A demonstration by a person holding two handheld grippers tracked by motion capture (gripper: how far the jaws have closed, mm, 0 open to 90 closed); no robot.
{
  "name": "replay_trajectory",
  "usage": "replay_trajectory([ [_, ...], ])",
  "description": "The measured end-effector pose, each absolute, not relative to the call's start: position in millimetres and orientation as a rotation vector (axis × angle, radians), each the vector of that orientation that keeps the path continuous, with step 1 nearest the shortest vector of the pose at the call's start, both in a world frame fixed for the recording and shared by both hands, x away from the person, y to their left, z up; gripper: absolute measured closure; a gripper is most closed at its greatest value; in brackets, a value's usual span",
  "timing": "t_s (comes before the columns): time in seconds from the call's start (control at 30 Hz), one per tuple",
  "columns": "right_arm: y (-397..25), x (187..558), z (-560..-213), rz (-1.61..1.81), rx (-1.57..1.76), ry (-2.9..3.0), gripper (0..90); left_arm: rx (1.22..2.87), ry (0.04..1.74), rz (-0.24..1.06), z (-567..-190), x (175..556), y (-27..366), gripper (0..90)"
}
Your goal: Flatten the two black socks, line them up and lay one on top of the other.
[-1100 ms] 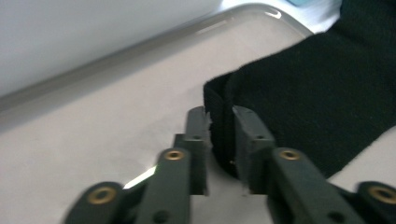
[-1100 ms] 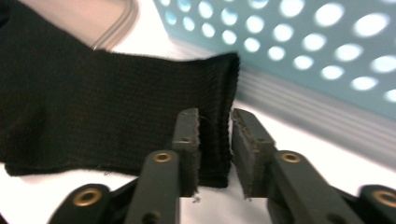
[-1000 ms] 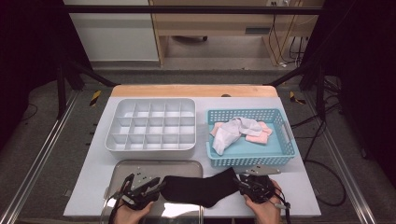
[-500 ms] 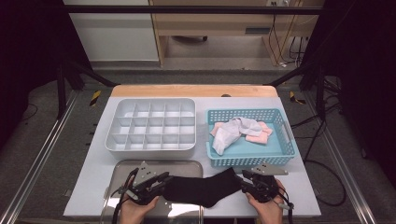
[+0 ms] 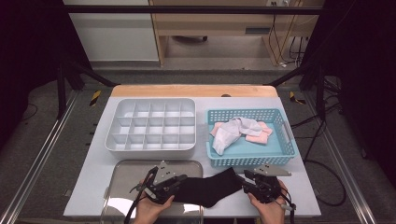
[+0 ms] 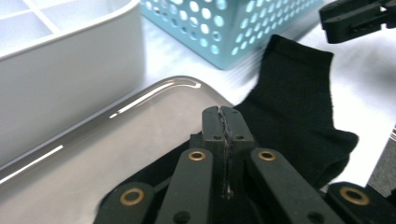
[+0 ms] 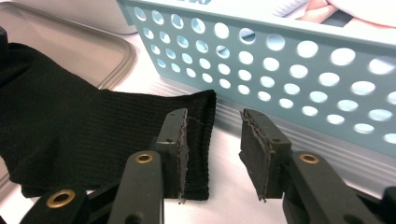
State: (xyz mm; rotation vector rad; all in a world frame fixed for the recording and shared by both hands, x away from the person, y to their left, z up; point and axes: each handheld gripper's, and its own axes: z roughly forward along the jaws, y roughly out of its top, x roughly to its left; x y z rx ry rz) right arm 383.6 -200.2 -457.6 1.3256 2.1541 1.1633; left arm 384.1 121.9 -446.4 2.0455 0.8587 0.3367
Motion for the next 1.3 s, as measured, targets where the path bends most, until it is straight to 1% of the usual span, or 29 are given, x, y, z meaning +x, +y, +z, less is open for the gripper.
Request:
replay_trajectory([
  [0.4, -203.0, 380.1, -462.0, 1.143, 1.358, 2.17, 60.3, 2.09, 0.795, 0.293, -454.9, 380.2, 94.9, 88.7],
  [0.63, -200.9, 383.3, -469.5, 1.127, 1.379, 2.216, 59.6, 2.114, 0.775, 0.284, -460.8, 378.6, 90.7, 88.8],
  [1.03, -192.6, 386.9, -477.2, 1.094, 1.4, 2.261, 59.1, 2.138, 0.767, 0.214, -470.6, 375.4, 88.4, 88.8],
  [1.3, -195.2, 384.2, -475.3, 1.085, 1.411, 2.249, 58.4, 2.165, 0.765, 0.216, -474.8, 375.6, 85.5, 88.9],
])
